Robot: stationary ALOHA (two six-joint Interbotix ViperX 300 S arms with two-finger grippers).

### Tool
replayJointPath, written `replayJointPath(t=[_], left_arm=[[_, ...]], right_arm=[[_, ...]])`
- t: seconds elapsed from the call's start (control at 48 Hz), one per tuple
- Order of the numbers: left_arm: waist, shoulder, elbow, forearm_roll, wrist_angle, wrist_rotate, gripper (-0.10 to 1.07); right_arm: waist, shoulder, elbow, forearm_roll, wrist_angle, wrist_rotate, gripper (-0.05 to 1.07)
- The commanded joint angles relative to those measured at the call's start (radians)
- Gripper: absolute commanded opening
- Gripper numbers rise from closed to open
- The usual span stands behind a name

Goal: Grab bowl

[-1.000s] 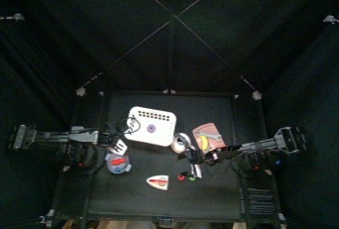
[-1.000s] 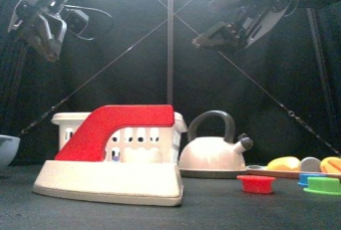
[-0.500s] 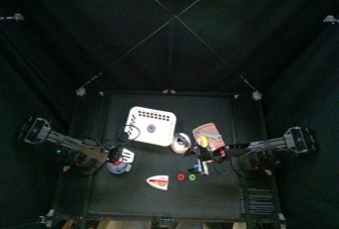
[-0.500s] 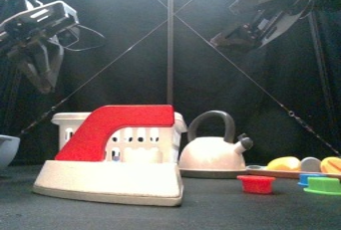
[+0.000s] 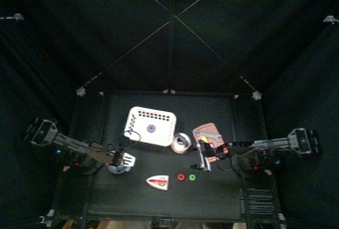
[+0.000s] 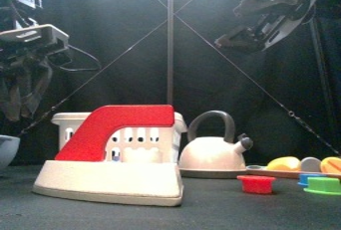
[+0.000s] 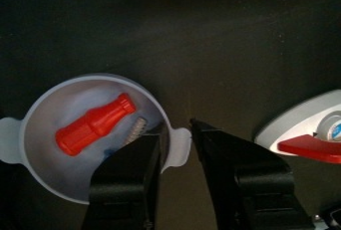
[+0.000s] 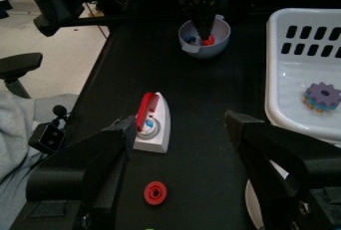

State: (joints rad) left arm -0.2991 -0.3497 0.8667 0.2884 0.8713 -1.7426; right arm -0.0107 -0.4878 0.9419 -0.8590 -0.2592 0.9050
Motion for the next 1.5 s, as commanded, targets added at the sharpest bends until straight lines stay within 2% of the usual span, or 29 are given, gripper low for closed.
replayJointPath(t=[0.0, 0.292, 0.479, 0.729, 0.854, 1.021, 1.125, 1.479], left_arm=[[0.015, -0.002, 0.006, 0.002, -0.006, -0.008, 0.73], [0.074, 0.026, 0.037, 0.003, -0.074, -0.002, 0.73], [0.083, 0.063, 0.048, 0.002, -0.124, -0.003, 0.72], [0.094, 0.109, 0.043, 0.005, -0.132, 0.0, 0.71], [0.094, 0.109, 0.04, 0.002, -0.132, 0.0, 0.65], [0.095, 0.11, 0.037, -0.006, -0.133, 0.0, 0.49], [0.094, 0.106, 0.029, -0.012, -0.133, 0.002, 0.43], [0.086, 0.078, -0.031, -0.026, -0.118, 0.034, 0.41]], right_arm=[[-0.003, -0.012, -0.006, 0.017, -0.011, 0.003, 1.0], [-0.003, -0.011, 0.003, 0.044, -0.011, 0.003, 1.0], [-0.003, -0.011, 0.005, 0.046, -0.012, 0.003, 1.0], [-0.003, -0.008, 0.003, 0.052, -0.012, 0.003, 1.0], [-0.003, -0.006, 0.005, 0.052, -0.012, 0.003, 1.0], [-0.003, -0.006, 0.003, 0.054, -0.012, 0.003, 1.0], [-0.003, -0.006, 0.003, 0.057, -0.012, 0.003, 1.0], [-0.003, -0.006, 0.005, 0.061, -0.012, 0.003, 1.0]])
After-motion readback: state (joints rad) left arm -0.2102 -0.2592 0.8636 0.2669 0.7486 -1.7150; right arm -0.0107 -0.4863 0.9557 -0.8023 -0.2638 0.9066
